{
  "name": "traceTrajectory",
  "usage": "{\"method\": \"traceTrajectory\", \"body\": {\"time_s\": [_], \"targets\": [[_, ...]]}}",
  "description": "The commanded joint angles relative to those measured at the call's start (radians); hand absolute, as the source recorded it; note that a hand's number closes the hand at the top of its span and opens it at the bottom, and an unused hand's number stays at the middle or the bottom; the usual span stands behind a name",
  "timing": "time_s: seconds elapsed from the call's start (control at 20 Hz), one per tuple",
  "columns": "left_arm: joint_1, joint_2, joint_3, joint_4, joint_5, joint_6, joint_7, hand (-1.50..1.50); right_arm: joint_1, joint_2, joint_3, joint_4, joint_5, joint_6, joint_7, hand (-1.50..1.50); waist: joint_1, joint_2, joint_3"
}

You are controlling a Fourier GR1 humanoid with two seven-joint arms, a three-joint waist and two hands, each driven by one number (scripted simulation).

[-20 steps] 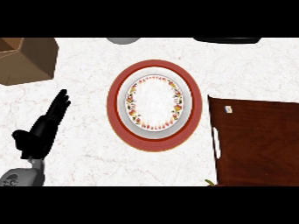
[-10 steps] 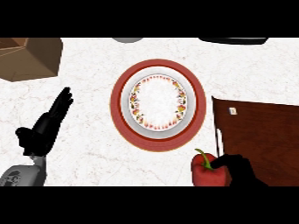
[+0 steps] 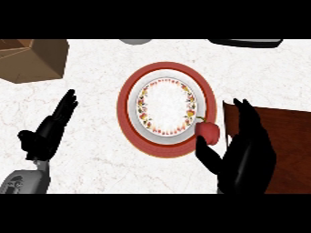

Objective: Pick the bell pepper from the tray and place it in the plate

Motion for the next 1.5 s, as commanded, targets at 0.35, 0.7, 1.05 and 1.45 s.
{"method": "traceTrajectory", "body": {"time_s": [0.35, 0.7, 1.05, 1.45], "targets": [[0.009, -0.009, -0.001, 0.001, -0.011, 0.018, 0.008, 0.00, -0.237, 0.013, -0.170, 0.094, -0.067, -0.395, 0.202, -1.50, -0.030, -0.021, 0.003], [0.025, -0.004, 0.029, 0.031, -0.008, 0.030, -0.011, 0.00, -0.051, 0.013, -0.098, -0.005, -0.084, -0.623, 0.137, -1.50, -0.088, -0.032, 0.001], [0.055, 0.020, 0.067, 0.022, 0.013, 0.016, -0.016, 0.00, 0.303, 0.013, 0.095, -0.045, -0.078, -0.826, -0.017, -1.50, -0.103, -0.034, -0.001], [0.078, 0.018, 0.063, 0.006, 0.000, -0.018, -0.036, 0.00, 0.525, -0.034, 0.184, -0.056, -0.140, -0.978, -0.191, -1.50, -0.098, -0.032, -0.001]]}}
